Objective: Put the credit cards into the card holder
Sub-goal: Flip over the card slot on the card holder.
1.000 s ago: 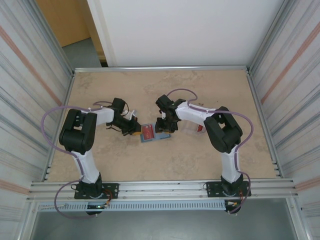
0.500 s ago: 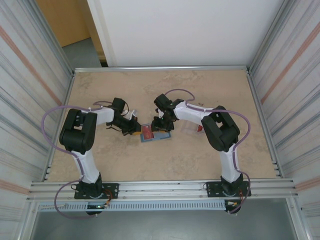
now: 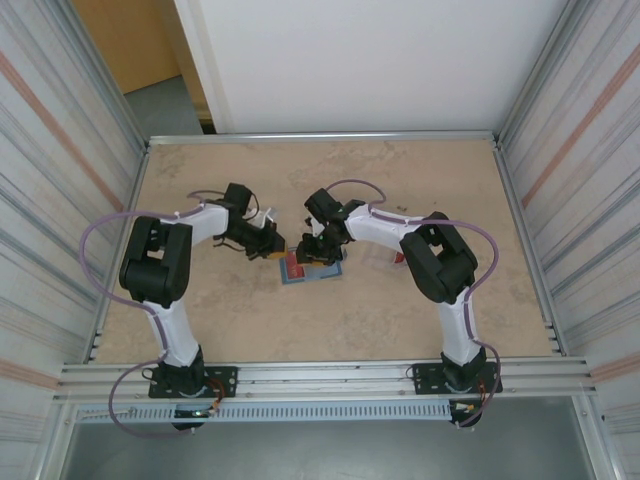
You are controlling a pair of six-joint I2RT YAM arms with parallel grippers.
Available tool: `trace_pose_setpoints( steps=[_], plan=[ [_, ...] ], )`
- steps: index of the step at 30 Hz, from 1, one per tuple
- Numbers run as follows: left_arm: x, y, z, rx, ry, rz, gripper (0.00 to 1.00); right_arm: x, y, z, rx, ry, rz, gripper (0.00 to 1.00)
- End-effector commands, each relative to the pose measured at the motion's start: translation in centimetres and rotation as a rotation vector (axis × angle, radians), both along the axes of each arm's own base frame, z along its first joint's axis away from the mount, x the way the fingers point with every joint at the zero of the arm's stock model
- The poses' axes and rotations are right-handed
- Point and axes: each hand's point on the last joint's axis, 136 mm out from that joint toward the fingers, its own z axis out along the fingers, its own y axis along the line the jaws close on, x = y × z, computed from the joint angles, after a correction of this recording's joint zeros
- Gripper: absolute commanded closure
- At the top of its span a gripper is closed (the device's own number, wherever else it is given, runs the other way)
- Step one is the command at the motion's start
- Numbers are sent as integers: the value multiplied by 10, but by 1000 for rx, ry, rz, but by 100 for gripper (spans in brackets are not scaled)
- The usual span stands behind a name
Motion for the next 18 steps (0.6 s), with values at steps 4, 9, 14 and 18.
trace_pose_setpoints(
  steps=[4, 9, 14, 18],
  plan=[
    [13, -17, 23, -86, 13, -50, 100, -2, 5, -7, -3, 26, 1, 62],
    [13, -31, 9, -75, 49, -95, 100, -1, 5, -5, -4, 16, 2, 62],
    [12, -40, -2, -48, 60, -143, 100, -2, 7, -4, -6, 10, 8, 62],
    [13, -41, -5, -38, 59, -151, 100, -2, 6, -6, -11, 12, 8, 62]
  ],
)
